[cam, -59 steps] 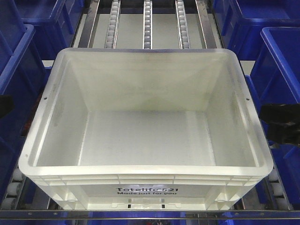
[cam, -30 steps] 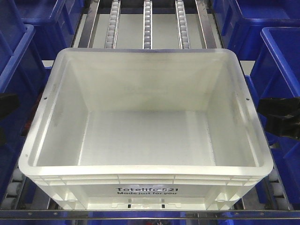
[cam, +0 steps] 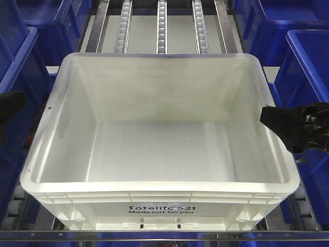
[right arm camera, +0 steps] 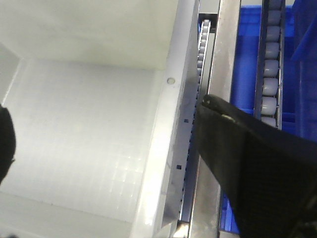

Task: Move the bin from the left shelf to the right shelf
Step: 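Move both grippers down onto the white tote's opposite side rims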

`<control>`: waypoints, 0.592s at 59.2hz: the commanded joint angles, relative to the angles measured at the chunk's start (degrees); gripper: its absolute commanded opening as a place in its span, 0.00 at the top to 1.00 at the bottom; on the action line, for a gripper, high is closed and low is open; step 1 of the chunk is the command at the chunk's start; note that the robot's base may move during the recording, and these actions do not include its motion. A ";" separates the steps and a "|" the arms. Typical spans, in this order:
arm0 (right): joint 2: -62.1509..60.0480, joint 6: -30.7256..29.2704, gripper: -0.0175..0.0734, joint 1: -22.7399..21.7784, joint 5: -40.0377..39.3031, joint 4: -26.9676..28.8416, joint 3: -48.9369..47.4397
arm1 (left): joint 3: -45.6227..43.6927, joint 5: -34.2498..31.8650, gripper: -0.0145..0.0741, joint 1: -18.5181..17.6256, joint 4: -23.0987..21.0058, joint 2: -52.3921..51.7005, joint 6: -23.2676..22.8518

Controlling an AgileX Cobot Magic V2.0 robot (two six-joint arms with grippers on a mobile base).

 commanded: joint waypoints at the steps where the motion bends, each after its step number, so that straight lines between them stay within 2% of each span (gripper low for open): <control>1: 0.05 -0.47 0.04 0.00 -5.74 0.80 -1.95 | -2.03 -4.93 0.33 -0.24 -1.68 2.53 0.05; 18: 5.18 -0.41 0.06 0.00 -5.64 0.06 -4.99 | -2.84 -6.94 0.34 -0.14 -1.37 12.54 0.05; 35: 15.89 1.76 0.07 0.00 3.83 -3.70 -15.68 | -11.26 -1.52 0.34 -0.14 -0.91 19.66 -0.01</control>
